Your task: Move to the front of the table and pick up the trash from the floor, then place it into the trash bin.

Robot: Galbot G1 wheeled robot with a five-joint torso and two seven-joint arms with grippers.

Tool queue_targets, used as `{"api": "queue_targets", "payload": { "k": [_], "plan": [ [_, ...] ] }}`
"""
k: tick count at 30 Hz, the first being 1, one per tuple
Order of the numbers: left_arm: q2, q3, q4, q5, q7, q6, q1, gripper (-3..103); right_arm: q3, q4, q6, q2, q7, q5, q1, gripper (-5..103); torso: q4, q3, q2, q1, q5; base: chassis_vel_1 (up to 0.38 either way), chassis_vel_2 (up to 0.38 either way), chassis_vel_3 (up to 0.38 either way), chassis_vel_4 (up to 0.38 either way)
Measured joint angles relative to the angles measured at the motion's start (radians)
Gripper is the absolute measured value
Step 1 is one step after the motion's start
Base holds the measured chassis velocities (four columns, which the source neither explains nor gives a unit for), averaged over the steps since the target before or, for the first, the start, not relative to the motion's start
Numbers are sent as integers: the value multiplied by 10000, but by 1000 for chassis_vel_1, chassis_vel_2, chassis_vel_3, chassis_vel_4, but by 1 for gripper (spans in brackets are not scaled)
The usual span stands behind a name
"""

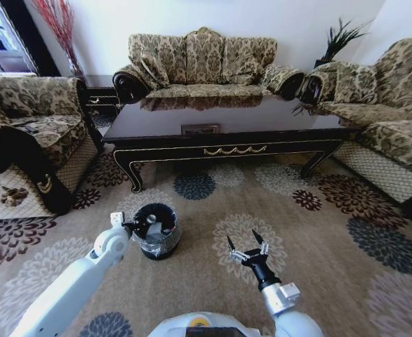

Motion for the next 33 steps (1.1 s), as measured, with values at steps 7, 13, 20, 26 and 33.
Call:
{"api": "queue_targets", "payload": {
  "k": [7,13,20,26,33],
  "plan": [
    [-105,-45,78,-60,-24,-83,23,1,-38,-53,-17,-41,25,254,28,100,1,0,0,0,2,0,0,0,0],
    [-65,-75,-337,-297,-138,-74,-16,19,-35,-56,-38,-76,26,339,65,100,-2,0,0,0,0,0,0,0,0],
    [43,-763,-1144,-233,-365,230,402,46,-65,194,-307,-50,78,679,20,100,-3,0,0,0,0,0,0,0,0],
    [61,-1733,-1795,-11,-388,377,1363,68,64,242,-351,-58,151,759,-12,100,0,0,0,0,-1,0,0,0,0],
    [-7,-2910,-2614,527,-225,190,2443,94,117,308,-152,194,158,526,-163,100,-1,0,0,0,0,0,0,0,0]
  ]
}}
